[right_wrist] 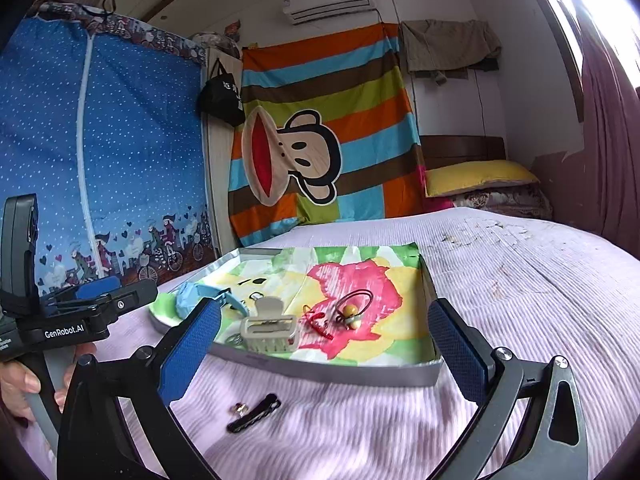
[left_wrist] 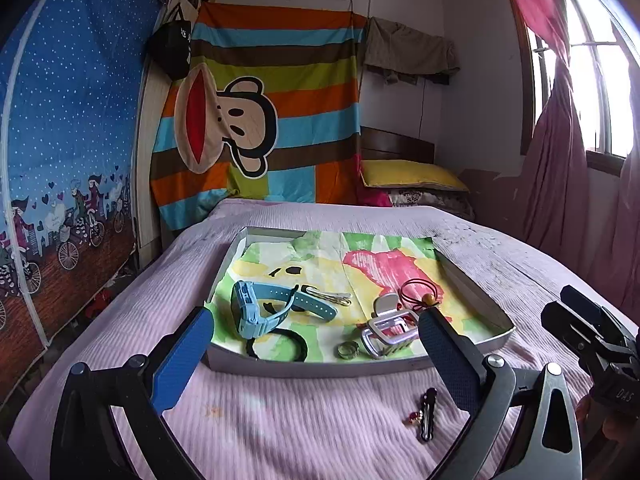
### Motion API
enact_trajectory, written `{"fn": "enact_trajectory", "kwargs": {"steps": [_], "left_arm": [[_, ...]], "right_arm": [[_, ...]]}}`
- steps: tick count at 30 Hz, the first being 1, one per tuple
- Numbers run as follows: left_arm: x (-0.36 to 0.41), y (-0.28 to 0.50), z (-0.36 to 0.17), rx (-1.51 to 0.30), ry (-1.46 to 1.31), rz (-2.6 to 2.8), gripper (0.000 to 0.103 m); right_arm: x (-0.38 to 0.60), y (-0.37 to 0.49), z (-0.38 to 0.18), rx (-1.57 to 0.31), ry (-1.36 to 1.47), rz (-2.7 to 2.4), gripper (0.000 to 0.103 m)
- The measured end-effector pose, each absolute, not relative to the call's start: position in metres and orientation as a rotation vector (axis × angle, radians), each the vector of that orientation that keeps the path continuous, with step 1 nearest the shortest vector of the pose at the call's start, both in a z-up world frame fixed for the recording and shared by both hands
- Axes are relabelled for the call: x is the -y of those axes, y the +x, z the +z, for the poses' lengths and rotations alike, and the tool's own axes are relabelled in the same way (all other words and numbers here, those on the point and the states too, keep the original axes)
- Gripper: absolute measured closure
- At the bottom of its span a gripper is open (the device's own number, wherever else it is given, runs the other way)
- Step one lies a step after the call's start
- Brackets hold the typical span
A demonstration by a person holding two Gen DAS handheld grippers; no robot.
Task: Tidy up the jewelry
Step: 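Withdraw both open tools from the tray toward the black clip and earring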
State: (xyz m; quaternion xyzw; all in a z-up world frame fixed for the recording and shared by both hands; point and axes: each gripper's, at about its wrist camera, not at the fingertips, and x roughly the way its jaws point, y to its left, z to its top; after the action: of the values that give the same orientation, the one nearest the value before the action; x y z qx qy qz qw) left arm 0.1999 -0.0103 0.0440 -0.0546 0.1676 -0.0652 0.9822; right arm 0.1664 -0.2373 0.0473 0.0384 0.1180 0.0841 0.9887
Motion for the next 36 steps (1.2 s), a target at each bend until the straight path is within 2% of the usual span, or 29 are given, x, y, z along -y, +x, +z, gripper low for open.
{"fn": "enact_trajectory", "kwargs": {"steps": [16, 33, 35, 36], "left_arm": [[0.001, 0.178, 0.022, -0.414, -0.118, -0.182, 0.000], [0.012, 0.185, 0.001, -0.562, -0.057, -0.251, 0.000], [0.013, 0.187, 0.000, -0.577, -0.055, -0.263, 0.000], [0.014, 0.189, -0.001, -0.584, -0.054, -0.270, 0.000]], "right_arm": [[0.227, 0.133, 0.025, -0.310, 0.024, 0.199, 0.001], [0.231, 0.156, 0.006, -0.482, 0.056, 0.238, 0.002], [0.232, 0.161, 0.003, -0.508, 0.073, 0.246, 0.006], [0.233, 0.163, 0.002, -0.520, 0.081, 0.252, 0.013]]}}
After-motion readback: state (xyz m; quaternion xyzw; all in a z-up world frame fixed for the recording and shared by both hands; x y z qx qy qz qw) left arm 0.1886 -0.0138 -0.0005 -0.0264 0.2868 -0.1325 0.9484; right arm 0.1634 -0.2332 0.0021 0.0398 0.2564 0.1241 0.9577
